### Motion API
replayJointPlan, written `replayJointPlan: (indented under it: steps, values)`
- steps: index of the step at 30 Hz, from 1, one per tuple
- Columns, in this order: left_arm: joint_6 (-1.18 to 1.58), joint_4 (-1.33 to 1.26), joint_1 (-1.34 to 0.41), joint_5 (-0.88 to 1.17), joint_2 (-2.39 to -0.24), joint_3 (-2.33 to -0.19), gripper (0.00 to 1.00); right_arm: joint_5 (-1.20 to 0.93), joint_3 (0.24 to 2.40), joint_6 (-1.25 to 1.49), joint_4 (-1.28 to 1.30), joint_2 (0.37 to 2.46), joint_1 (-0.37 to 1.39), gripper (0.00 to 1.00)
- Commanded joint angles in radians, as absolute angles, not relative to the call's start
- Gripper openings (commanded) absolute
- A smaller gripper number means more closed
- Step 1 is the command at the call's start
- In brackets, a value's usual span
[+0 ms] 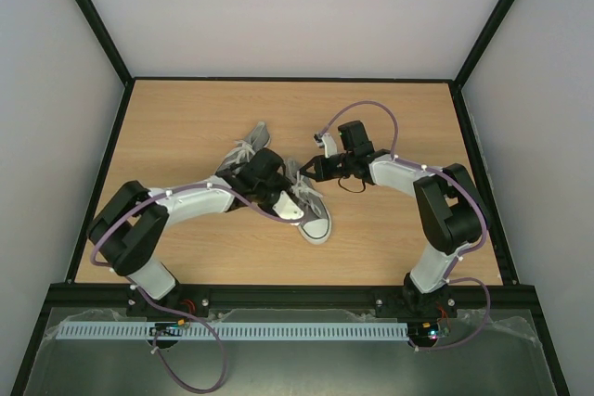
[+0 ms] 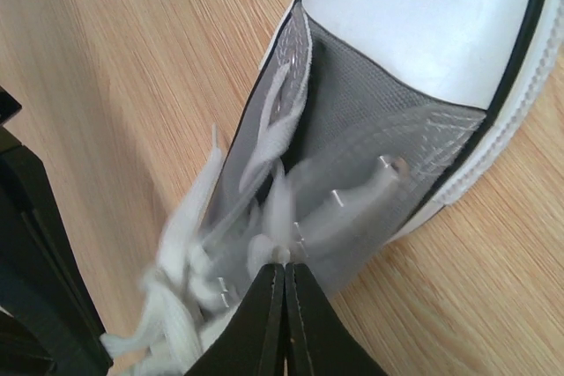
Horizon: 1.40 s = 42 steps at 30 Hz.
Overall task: Tie the shoes
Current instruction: Tie the shoelace on the shoe.
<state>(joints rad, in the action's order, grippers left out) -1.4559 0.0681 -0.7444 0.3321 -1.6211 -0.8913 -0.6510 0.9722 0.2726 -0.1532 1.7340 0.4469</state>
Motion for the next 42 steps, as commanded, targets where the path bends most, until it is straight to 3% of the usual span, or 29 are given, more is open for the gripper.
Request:
replayJointPlan:
  steps: [1,17,42]
  values:
    - [-1.466,0.152,-0.721,0.398,-1.575,-0.915,0.02,-0.671,0.959,0.262,-0.120,1.730,0.452,0.01]
    - [-1.553,0.287,-0.656,0.508,-1.550,-0.914,0.02,-0.582,0.944,0.315,-0.135,1.712,0.436,0.01]
    - [-1.654,0.142,-0.579,0.552,-1.650,-0.849,0.02,-0.553,0.831,0.307,-0.023,1.537,0.377,0.01]
